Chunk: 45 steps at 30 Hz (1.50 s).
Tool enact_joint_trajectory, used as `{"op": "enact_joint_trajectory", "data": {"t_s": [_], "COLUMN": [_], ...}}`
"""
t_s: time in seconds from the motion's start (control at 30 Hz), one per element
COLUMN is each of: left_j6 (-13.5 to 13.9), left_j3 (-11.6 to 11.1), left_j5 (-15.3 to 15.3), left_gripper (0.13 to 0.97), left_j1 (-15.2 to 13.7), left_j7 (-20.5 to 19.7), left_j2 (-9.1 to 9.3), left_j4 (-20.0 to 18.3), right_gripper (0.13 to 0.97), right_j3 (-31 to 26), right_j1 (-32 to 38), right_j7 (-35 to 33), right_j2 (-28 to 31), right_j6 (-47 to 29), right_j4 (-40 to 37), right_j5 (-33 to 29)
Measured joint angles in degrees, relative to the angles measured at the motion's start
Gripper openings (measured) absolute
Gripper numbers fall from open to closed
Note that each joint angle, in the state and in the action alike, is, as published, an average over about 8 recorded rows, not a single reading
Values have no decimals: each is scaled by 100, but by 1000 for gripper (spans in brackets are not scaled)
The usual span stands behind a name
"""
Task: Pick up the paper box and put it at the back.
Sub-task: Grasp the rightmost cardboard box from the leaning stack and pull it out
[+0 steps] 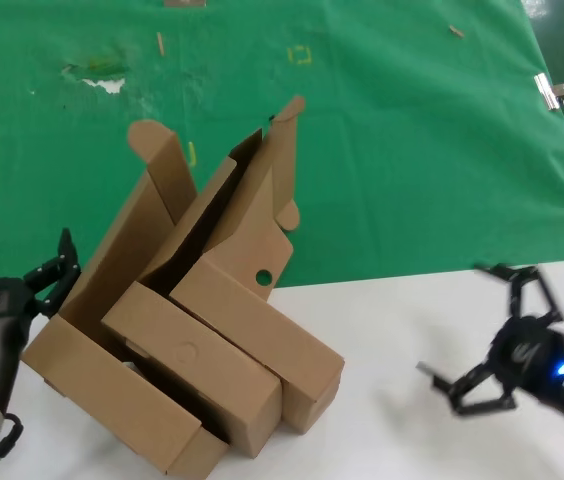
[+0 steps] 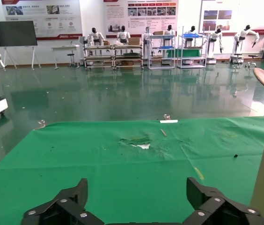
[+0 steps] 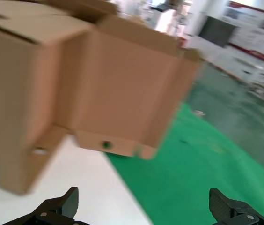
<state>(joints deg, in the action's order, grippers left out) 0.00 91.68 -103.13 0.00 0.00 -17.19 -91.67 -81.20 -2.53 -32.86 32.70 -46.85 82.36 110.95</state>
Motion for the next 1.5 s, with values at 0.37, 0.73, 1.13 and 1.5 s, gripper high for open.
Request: {"op": "enact_joint_trajectory", "data": {"t_s": [0.37,0.73,1.13,1.5], "left_j6": [0,0,0,0], "left_j3": [0,0,0,0], "left_j5": [0,0,0,0], "left_gripper": [644,503,195,140], "left_j1": [0,0,0,0], "left_j7": [0,0,0,0], "left_j2": [0,0,0,0], "left_j4": [0,0,0,0], "right_gripper": [966,966,931,831], "right_j3": [-824,-1379,-1651,-1841], "right_j1": [141,166,228,390], "right_j7": [-379,-421,-323,-184], "right_j2": [-78,-217,-275,-370], "right_j6": [-321,-387,-326,-245], "right_j4": [-232,-157,-187,-279], "right_j5": [-211,-299,-316,-338]}}
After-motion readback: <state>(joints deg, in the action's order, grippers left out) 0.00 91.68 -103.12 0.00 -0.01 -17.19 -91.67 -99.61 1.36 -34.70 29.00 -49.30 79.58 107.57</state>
